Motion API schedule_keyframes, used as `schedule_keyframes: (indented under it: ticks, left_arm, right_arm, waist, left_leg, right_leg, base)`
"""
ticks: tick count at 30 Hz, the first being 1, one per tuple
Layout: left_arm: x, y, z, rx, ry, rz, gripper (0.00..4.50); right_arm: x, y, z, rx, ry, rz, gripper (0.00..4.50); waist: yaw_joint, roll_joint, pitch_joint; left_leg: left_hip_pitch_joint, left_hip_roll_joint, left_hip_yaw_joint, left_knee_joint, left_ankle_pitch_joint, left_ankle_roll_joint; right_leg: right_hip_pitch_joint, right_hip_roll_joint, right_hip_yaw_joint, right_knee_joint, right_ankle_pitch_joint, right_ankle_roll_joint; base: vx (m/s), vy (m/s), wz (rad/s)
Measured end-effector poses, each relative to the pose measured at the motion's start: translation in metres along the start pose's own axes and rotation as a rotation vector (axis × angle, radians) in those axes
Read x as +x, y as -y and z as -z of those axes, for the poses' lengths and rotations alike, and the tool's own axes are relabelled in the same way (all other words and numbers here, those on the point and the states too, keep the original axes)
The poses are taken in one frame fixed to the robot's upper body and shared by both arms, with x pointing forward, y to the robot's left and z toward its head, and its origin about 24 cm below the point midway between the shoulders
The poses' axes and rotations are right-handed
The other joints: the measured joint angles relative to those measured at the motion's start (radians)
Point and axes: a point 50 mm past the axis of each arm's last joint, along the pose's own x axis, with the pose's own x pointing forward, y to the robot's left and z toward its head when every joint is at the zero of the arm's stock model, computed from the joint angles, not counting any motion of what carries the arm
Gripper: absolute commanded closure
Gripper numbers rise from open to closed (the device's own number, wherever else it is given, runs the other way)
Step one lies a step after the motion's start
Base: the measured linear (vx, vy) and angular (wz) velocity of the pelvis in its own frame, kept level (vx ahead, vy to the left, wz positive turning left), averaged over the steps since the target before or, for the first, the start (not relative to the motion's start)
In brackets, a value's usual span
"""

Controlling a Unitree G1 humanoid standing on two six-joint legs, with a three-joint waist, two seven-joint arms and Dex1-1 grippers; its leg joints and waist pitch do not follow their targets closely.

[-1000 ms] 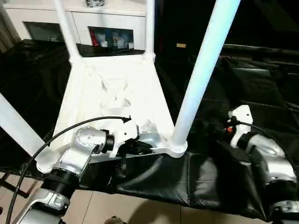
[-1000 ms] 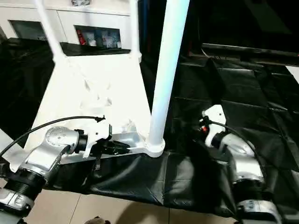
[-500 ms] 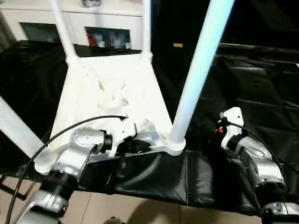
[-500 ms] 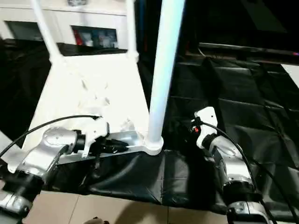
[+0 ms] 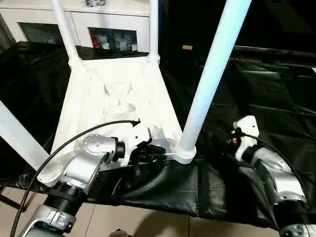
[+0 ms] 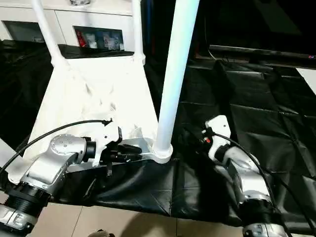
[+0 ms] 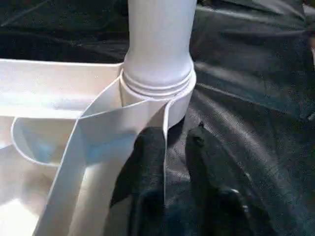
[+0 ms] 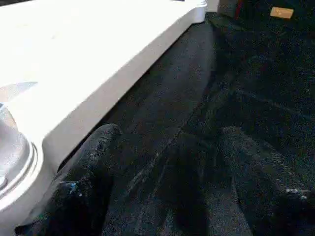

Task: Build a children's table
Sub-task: Rotate leg to tighten

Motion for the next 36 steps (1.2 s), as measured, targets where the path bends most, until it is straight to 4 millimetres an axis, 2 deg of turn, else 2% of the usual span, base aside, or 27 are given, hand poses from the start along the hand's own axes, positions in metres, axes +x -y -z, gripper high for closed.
schedule_keyframes:
  ticks: [1,4,14,19,21,23,25,26,30,36]
  left_arm:
    - [0.0,0.0,0.001,0.003,-0.01,-0.003,3.22]
    - [-0.003,0.0,0.005,0.016,-0.055,-0.006,3.22]
    - [-0.008,-0.001,0.012,-0.001,-0.109,-0.016,3.22]
    - [-0.007,-0.001,0.012,-0.017,-0.105,-0.022,3.76]
    - [-0.007,-0.001,0.012,-0.028,-0.094,-0.02,3.91]
    - [-0.008,-0.001,0.012,-0.038,-0.089,-0.017,3.94]
    - [-0.008,-0.001,0.012,-0.051,-0.083,-0.012,4.18]
    - [-0.008,0.0,0.013,-0.055,-0.079,-0.011,4.31]
    - [-0.008,0.002,0.013,-0.057,-0.076,0.014,4.5]
    - [-0.01,0.003,0.016,-0.034,-0.094,0.018,4.5]
  right_arm:
    - [0.0,0.0,-0.001,-0.002,0.0,-0.001,1.01]
    - [-0.003,0.0,-0.006,-0.023,0.004,-0.03,1.01]
    - [-0.025,-0.019,-0.007,-0.071,-0.068,-0.308,1.01]
    - [-0.024,-0.024,-0.011,-0.075,-0.069,-0.36,1.01]
    - [-0.024,-0.027,-0.013,-0.059,-0.067,-0.393,0.74]
    - [-0.024,-0.031,-0.015,-0.044,-0.068,-0.422,0.67]
    - [-0.023,-0.033,-0.014,-0.03,-0.076,-0.45,0.55]
    - [-0.023,-0.034,-0.014,-0.023,-0.08,-0.467,0.31]
    - [-0.019,-0.037,-0.017,-0.036,-0.084,-0.491,0.06]
    - [-0.002,-0.045,-0.022,-0.095,-0.088,-0.526,0.06]
  waist:
    - [0.0,0.0,0.0]
    - [0.001,0.001,0.0]
    - [0.003,0.002,-0.001]
    - [0.003,0.003,-0.002]
    - [0.004,0.003,-0.002]
    - [0.004,0.003,-0.002]
    - [0.004,0.003,-0.002]
    - [0.004,0.003,-0.002]
    - [0.0,0.003,-0.002]
    - [-0.005,0.002,-0.003]
  left_leg:
    - [0.0,0.0,0.0,0.0,0.0,0.0]
    - [0.0,0.0,0.0,0.0,0.0,0.0]
    - [0.001,0.0,-0.001,0.002,0.0,0.0]
    - [0.003,0.0,-0.001,0.002,0.0,0.0]
    - [0.003,0.0,-0.001,0.002,0.0,0.0]
    - [0.003,0.0,-0.001,0.002,0.0,0.0]
    - [0.002,0.0,-0.001,0.002,-0.001,0.001]
    - [0.002,0.0,-0.001,0.002,-0.001,0.001]
    - [0.002,0.0,-0.001,0.002,-0.001,0.001]
    - [0.002,0.0,-0.001,0.002,-0.001,0.001]
  right_leg:
    - [0.0,0.0,0.0,0.0,0.0,0.0]
    - [0.0,0.0,0.0,0.0,0.0,0.0]
    - [0.002,0.0,0.0,0.0,0.001,0.0]
    - [0.004,0.0,0.0,0.0,0.001,0.0]
    - [0.003,0.0,0.0,0.0,0.001,0.0]
    - [0.003,0.0,0.0,0.0,0.001,0.0]
    - [0.003,0.0,0.0,0.0,0.001,0.0]
    - [0.003,0.0,0.0,0.0,0.001,0.0]
    - [0.003,0.0,0.0,0.0,0.001,0.0]
    - [0.004,0.0,0.0,0.001,0.001,0.0]
  base:
    - [0.0,0.0,0.0]
    - [0.0,0.0,0.0]
    - [0.0,0.0,0.0]
    - [0.0,0.0,0.0]
    - [0.0,0.0,0.0]
    - [0.0,0.0,0.0]
    - [0.0,0.0,0.0]
    - [0.0,0.0,0.0]
    - [0.0,0.0,0.0]
    - [0.0,0.0,0.0]
